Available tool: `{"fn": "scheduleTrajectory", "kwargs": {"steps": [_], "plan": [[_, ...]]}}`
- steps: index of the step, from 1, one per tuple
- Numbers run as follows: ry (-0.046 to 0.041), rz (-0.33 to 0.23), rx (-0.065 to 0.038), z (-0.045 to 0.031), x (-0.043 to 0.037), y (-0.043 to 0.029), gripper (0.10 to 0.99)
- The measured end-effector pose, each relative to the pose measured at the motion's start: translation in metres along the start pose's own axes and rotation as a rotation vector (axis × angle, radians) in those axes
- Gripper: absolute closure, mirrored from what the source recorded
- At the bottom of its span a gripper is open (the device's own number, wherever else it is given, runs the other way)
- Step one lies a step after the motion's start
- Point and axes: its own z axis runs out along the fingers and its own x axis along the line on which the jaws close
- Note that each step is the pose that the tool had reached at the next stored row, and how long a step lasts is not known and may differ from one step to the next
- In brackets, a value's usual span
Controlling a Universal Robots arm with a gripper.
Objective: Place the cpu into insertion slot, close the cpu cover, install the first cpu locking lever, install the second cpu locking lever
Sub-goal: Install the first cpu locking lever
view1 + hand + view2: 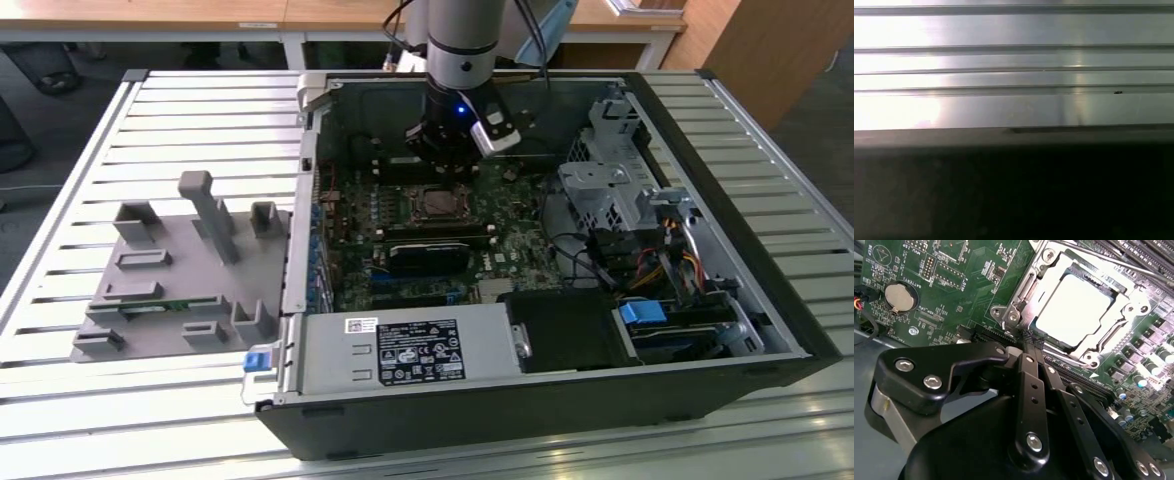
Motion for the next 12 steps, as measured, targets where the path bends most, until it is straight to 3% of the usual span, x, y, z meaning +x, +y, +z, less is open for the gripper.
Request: {"fn": "scheduleTrajectory", "kwargs": {"steps": [12], "plan": [[-0.0001,0.0,0.004,0.0049,0.0002,-0.0002,0.98]]}}
